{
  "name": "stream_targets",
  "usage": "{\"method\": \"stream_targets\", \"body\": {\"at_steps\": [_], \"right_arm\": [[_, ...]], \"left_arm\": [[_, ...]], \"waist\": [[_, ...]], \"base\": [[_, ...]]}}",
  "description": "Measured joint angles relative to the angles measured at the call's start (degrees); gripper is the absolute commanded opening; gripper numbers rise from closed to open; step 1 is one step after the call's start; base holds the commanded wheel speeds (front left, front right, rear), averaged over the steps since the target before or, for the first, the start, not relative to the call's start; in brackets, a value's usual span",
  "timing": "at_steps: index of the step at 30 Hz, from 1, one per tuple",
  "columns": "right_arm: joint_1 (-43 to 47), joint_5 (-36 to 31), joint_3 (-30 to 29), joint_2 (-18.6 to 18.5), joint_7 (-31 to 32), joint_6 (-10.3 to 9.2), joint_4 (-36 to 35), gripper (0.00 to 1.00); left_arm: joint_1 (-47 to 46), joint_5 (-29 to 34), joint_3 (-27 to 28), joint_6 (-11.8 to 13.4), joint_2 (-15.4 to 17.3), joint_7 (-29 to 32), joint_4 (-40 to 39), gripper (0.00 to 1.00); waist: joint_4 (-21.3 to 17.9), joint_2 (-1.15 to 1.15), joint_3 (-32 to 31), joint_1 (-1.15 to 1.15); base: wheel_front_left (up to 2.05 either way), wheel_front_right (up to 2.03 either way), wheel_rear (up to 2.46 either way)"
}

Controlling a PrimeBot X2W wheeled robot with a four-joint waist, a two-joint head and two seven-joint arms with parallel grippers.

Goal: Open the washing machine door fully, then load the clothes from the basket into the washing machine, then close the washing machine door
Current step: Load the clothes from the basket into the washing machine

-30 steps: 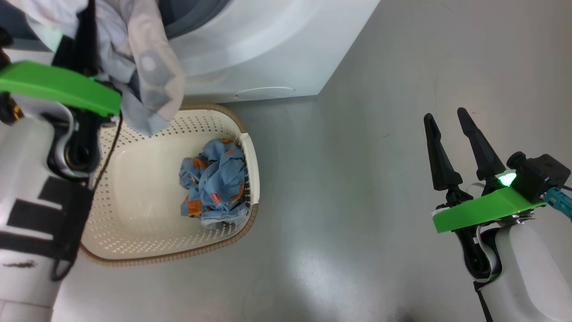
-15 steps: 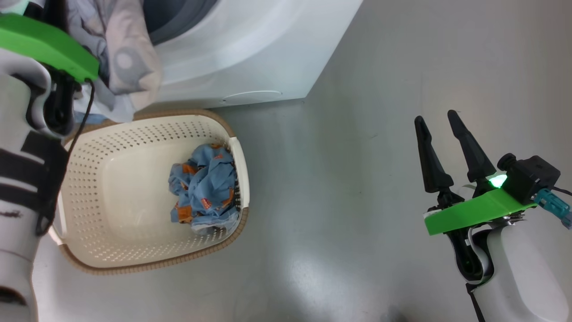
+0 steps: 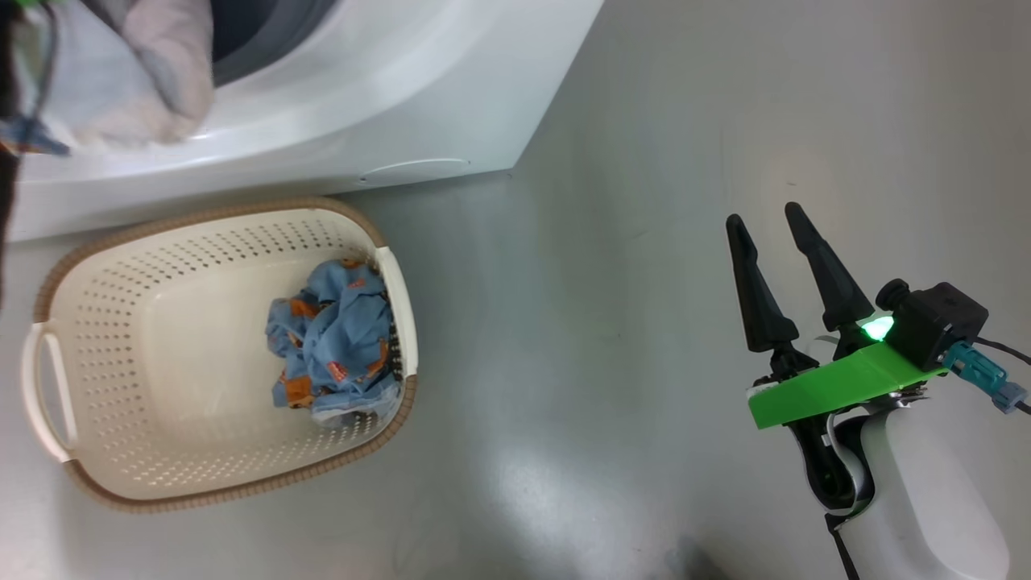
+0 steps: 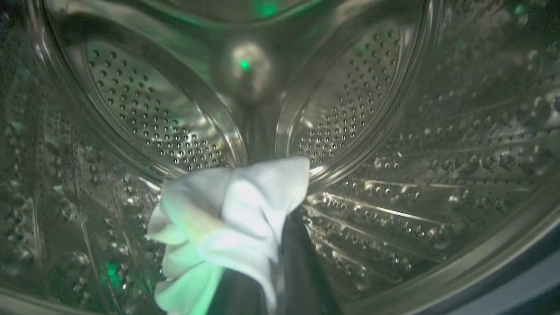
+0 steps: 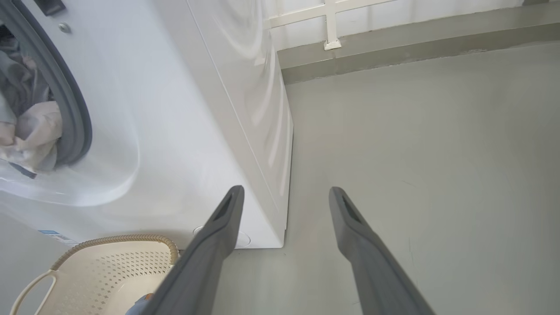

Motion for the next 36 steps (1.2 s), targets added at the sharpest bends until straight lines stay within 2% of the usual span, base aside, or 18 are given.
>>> {"method": "stream_targets", "body": {"at_steps": [3, 6, 14, 15, 16, 17, 18, 19, 36], "right_arm": [[-0.12, 0.02, 0.01, 0.23, 0.00, 0.00, -0.01, 1.00], [-0.35, 0.52, 0.09, 0.57, 0.00, 0.00, -0.05, 1.00], [-0.37, 0.99, 0.07, 0.81, 0.00, 0.00, -0.05, 1.00], [-0.37, 0.99, 0.07, 0.85, 0.00, 0.00, -0.05, 1.00], [-0.38, 0.99, 0.07, 0.89, 0.00, 0.00, -0.05, 1.00], [-0.39, 0.99, 0.07, 0.92, 0.00, 0.00, -0.05, 1.00], [-0.39, 0.99, 0.05, 0.91, 0.00, 0.00, -0.05, 1.00], [-0.41, 0.99, 0.05, 0.91, 0.00, 0.00, -0.05, 1.00], [-1.33, 0.99, -0.08, 0.75, 0.00, 0.00, 0.00, 1.00]], "left_arm": [[-0.03, 4.66, 4.85, 2.02, 1.12, -0.02, -5.36, 0.00], [0.49, 9.13, 9.09, 2.21, 1.33, -0.07, -9.44, 0.00], [5.06, 15.47, 13.58, 1.07, -1.01, -0.07, -5.82, 0.00], [5.06, 16.26, 13.84, 1.04, -1.05, -0.07, -5.19, 0.07], [5.04, 16.95, 14.10, 0.75, -1.05, -0.07, -4.60, 0.20], [5.02, 17.48, 14.32, 0.54, -1.07, -0.07, -3.91, 0.47], [5.01, 17.93, 14.46, 0.34, -1.12, -0.07, -3.27, 0.86], [5.00, 18.26, 14.72, 0.15, -1.23, -0.07, -2.71, 1.00], [5.06, 21.73, 19.00, -1.46, -3.67, -0.07, -0.55, 1.00]], "waist": [[-0.63, 0.00, 0.61, 0.00], [-1.18, 0.00, 1.18, 0.00], [-1.47, 0.00, 1.78, 0.00], [-1.44, 0.00, 1.79, 0.00], [-1.43, 0.00, 1.80, 0.00], [-1.39, 0.00, 1.79, 0.00], [-1.33, 0.00, 1.78, 0.00], [-1.24, 0.00, 1.79, 0.00], [0.07, 0.00, 1.28, 0.00]], "base": [[0.00, 0.00, 0.00], [0.00, 0.00, 0.00], [0.00, 0.00, 0.00], [0.00, 0.00, 0.00], [0.00, 0.00, 0.00], [0.00, 0.00, 0.00], [0.00, 0.00, 0.00], [0.00, 0.00, 0.00], [0.00, 0.00, 0.00]]}}
